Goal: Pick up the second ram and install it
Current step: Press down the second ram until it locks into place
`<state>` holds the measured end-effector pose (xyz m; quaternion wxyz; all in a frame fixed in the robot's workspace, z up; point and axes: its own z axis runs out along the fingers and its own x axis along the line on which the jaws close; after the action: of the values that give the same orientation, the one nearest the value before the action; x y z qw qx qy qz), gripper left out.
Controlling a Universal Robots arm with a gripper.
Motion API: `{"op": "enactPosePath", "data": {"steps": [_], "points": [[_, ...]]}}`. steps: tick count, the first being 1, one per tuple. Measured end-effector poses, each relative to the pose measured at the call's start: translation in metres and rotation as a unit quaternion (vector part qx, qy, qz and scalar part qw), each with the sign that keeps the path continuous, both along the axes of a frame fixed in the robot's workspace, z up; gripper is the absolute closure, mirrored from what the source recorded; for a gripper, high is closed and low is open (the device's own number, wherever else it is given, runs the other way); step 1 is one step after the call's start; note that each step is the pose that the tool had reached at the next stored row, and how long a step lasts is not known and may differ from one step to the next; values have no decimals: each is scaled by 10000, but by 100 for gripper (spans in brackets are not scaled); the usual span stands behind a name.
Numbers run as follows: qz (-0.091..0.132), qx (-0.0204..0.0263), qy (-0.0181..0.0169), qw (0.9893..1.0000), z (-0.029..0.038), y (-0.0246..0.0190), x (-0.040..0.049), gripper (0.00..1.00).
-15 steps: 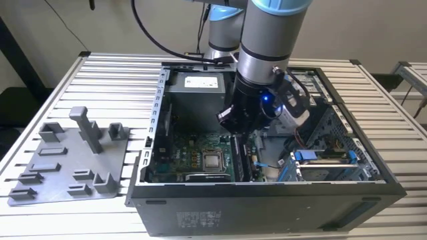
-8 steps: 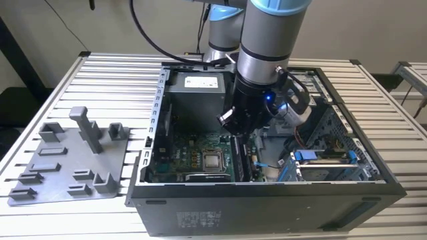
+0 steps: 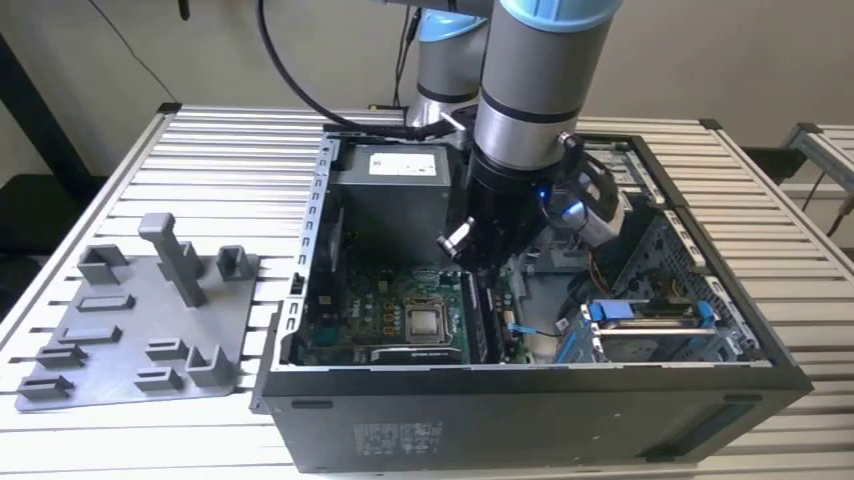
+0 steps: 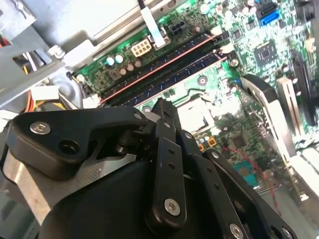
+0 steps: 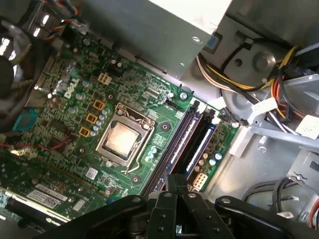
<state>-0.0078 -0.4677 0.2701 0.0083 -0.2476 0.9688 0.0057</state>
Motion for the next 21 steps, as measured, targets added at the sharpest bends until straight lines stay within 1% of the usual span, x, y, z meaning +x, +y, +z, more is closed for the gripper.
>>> {"op": "enactPosePath", "data": {"steps": [3,6,8,11,13,16,19,21], "points": [[270,1,0,9996,-5,0,0,89],[545,0,0,9985,-8,0,0,89],[727,1,0,9974,-10,0,0,89],[999,1,0,9950,-11,0,0,89],[1178,1,0,9930,-13,0,0,89],[1448,2,0,9895,-20,0,0,89],[1717,0,1,9852,-22,0,0,89],[1896,1,0,9819,-23,0,0,89]]}}
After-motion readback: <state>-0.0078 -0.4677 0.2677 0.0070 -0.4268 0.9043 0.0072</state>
